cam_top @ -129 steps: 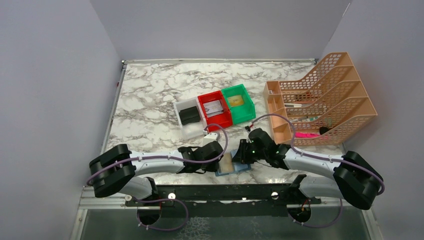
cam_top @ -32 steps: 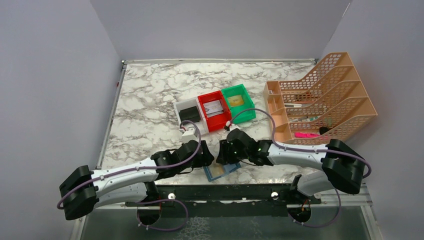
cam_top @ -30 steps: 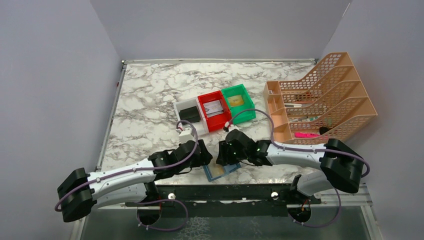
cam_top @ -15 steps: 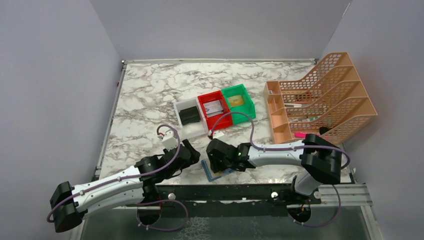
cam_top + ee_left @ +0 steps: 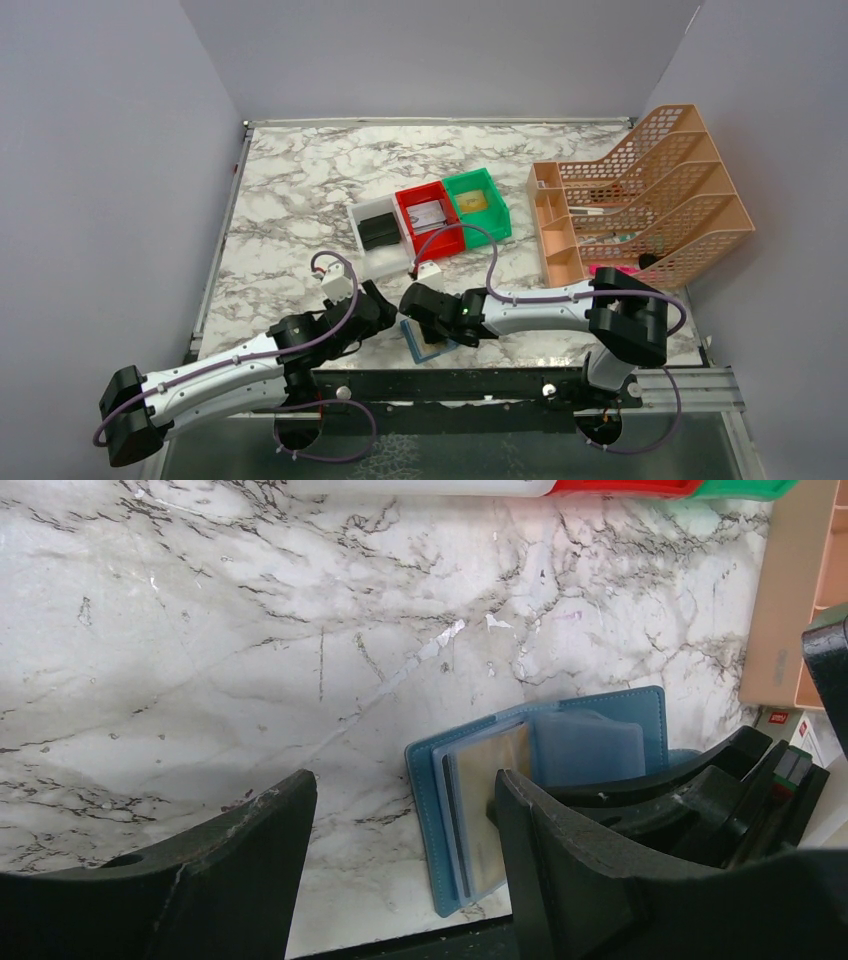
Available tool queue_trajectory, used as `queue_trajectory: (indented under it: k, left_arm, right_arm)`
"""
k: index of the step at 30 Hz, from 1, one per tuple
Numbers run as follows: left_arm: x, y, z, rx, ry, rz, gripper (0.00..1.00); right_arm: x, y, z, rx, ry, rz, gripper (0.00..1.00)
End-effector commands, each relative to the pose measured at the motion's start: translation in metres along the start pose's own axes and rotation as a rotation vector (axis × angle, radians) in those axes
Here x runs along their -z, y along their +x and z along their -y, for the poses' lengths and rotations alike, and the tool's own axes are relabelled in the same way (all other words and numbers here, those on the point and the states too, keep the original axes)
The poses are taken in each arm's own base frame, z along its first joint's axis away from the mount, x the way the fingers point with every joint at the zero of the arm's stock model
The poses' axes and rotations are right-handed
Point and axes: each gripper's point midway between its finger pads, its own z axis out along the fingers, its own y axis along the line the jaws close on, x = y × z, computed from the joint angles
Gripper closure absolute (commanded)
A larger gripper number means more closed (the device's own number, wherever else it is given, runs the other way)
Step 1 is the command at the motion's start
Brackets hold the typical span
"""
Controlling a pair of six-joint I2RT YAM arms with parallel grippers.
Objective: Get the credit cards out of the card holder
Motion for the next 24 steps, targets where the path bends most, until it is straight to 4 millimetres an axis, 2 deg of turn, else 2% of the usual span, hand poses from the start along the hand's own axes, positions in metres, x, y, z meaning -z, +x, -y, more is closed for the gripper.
queue_trajectory:
  k: [1,7,13,17,24]
  left_arm:
    - [-0.001,-0.005,-0.003,-0.008,-0.008,0.026,0.30]
    - [0.002,-0.006,0.013,-0.071,0.055,0.011,0.31]
    - [0.004,-0.002,0.040,-0.139,0.160,-0.026,0.31]
    - [0.004,0.007,0.062,-0.174,0.252,-0.067,0.31]
    - [0.005,0.027,0.103,-0.198,0.437,-0.153,0.31]
  right_arm:
    - [-0.008,0.031,0.025,0.023,0.094,-0.073,0.86]
    - [-0.001,0.014,0.009,-0.015,-0.002,-0.020,0.95]
    - [0.013,-0.004,-0.008,-0.114,-0.224,0.018,0.99]
    - [0.023,-0.017,-0.005,-0.200,-0.316,0.044,0.99]
    - [0.035,-0.020,0.006,-0.352,-0.469,0.052,0.99]
